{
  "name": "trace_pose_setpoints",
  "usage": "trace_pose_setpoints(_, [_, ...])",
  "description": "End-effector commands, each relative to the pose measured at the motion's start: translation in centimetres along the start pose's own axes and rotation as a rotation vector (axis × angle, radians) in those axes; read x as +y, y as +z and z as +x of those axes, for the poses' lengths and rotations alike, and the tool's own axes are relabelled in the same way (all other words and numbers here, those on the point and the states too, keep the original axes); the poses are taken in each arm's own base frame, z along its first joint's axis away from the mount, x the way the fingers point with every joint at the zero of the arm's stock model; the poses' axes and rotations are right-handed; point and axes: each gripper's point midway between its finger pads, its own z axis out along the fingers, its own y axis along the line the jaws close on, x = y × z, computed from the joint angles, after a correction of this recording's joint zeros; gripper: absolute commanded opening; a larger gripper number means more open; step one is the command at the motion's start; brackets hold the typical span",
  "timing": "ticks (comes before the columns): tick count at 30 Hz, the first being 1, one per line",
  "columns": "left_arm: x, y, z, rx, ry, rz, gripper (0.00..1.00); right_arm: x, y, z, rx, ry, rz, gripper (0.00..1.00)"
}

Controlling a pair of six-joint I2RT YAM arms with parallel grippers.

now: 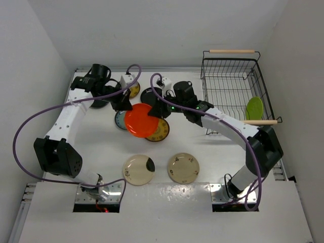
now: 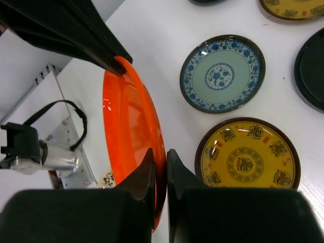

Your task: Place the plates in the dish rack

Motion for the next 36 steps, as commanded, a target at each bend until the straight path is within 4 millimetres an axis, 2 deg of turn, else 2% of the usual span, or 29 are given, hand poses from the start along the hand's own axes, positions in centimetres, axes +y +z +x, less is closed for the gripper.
trace_pose_setpoints(1, [-0.9, -1.1, -2.7, -0.083, 0.034, -0.002, 0.00, 1.4, -0.4, -2.2, -0.094, -0.010, -0.052, 0.00])
trace_pose_setpoints(2, [-0.6, -1.2, -2.7, -0.077, 0.007, -0.023, 0.00, 1.0, -0.7, -2.6, -0.109, -0.012, -0.028, 0.00])
trace_pose_setpoints(3, [0.6, -1.0, -2.3, -0.054, -0.006, -0.071, 0.18, 0.7, -1.4, -3.1, -0.119, -0.034, -0.006, 0.00])
trace_pose_setpoints(4, [1.1, -1.3, -2.4, -0.047, -0.014, -0.106, 0.39, -0.6, -1.9, -3.7, -0.141, -0.036, 0.071, 0.00])
trace_pose_setpoints(5, [1.6, -1.2, -2.0, -0.025, -0.037, -0.127, 0.53, -1.5, -3.2, -4.8, -0.158, -0.039, 0.123, 0.00])
trace_pose_setpoints(6, [3.0, -2.0, -1.8, -0.016, -0.064, -0.194, 0.75, -2.6, -4.7, -4.9, -0.141, -0.068, 0.183, 0.00])
trace_pose_setpoints(7, [4.2, -2.4, -1.9, -0.029, -0.073, -0.238, 0.88, -4.6, -6.0, -5.0, -0.134, -0.063, 0.302, 0.00])
trace_pose_setpoints(8, [5.3, -3.0, -1.8, -0.035, -0.099, -0.289, 0.95, -6.7, -8.7, -6.4, -0.154, -0.053, 0.389, 0.00])
trace_pose_setpoints(9, [6.8, -4.0, -1.5, -0.048, -0.171, -0.357, 1.00, -7.2, -10.7, -7.9, -0.177, -0.113, 0.439, 0.00])
trace_pose_setpoints(10, [8.4, -5.1, -0.8, -0.032, -0.206, -0.450, 1.00, -8.3, -12.6, -9.5, -0.208, -0.128, 0.516, 0.00])
trace_pose_setpoints(11, [9.9, -5.7, -0.6, -0.040, -0.228, -0.507, 1.00, -11.4, -16.5, -9.4, -0.192, -0.097, 0.662, 0.00])
trace_pose_setpoints(13, [12.2, -7.1, 1.3, -0.005, -0.309, -0.629, 1.00, -13.5, -21.1, -11.9, -0.218, -0.158, 0.832, 0.00])
trace_pose_setpoints(14, [12.9, -7.1, 2.3, 0.015, -0.336, -0.652, 1.00, -17.7, -26.6, -10.8, -0.182, -0.098, 1.055, 0.00])
trace_pose_setpoints(15, [13.8, -7.4, 2.9, 0.022, -0.359, -0.681, 1.00, -18.2, -29.0, -11.7, -0.191, -0.110, 1.127, 0.00])
trace_pose_setpoints(16, [13.7, -7.2, 3.4, 0.032, -0.367, -0.674, 1.00, -19.1, -30.3, -11.1, -0.140, -0.129, 1.186, 0.00])
trace_pose_setpoints(17, [14.2, -7.3, 3.8, 0.031, -0.376, -0.685, 1.00, -21.5, -34.3, -10.0, -0.102, -0.096, 1.351, 0.00])
trace_pose_setpoints(18, [14.2, -7.1, 4.9, 0.049, -0.398, -0.680, 1.00, -22.6, -35.3, -9.0, -0.044, -0.109, 1.393, 0.00])
trace_pose_setpoints(20, [13.9, -6.2, 5.4, 0.052, -0.409, -0.643, 1.00, -25.4, -37.8, -6.8, 0.046, -0.082, 1.472, 0.00])
trace_pose_setpoints(21, [14.0, -5.7, 6.0, 0.066, -0.420, -0.634, 1.00, -26.1, -37.4, -5.9, 0.075, -0.078, 1.471, 0.00])
trace_pose_setpoints(22, [14.3, -5.7, 6.5, 0.074, -0.433, -0.635, 1.00, -27.9, -38.4, -4.0, 0.136, -0.039, 1.495, 0.00])
trace_pose_setpoints(24, [14.4, -5.2, 7.1, 0.092, -0.437, -0.624, 1.00, -28.9, -39.3, -2.7, 0.165, -0.007, 1.526, 0.00])
trace_pose_setpoints(25, [14.3, -5.0, 7.4, 0.099, -0.442, -0.619, 1.00, -29.8, -39.7, -1.3, 0.192, 0.021, 1.543, 0.00])
trace_pose_setpoints(27, [14.4, -4.8, 7.8, 0.109, -0.439, -0.613, 1.00, -30.8, -39.9, -1.1, 0.177, 0.011, 1.542, 0.00])
trace_pose_setpoints(28, [14.4, -4.8, 7.8, 0.109, -0.439, -0.613, 1.00, -31.4, -40.5, 0.4, 0.204, 0.028, 1.550, 0.00])
trace_pose_setpoints(31, [14.5, -4.1, 8.6, 0.119, -0.462, -0.588, 1.00, -32.6, -41.0, 0.7, 0.210, 0.005, 1.550, 0.00])
trace_pose_setpoints(34, [14.5, -4.1, 8.6, 0.119, -0.462, -0.588, 1.00, -33.3, -40.3, 2.1, 0.243, 0.010, 1.511, 0.00])
trace_pose_setpoints(36, [14.5, -4.1, 8.6, 0.119, -0.462, -0.588, 1.00, -33.5, -39.8, 3.9, 0.300, -0.004, 1.491, 0.00])
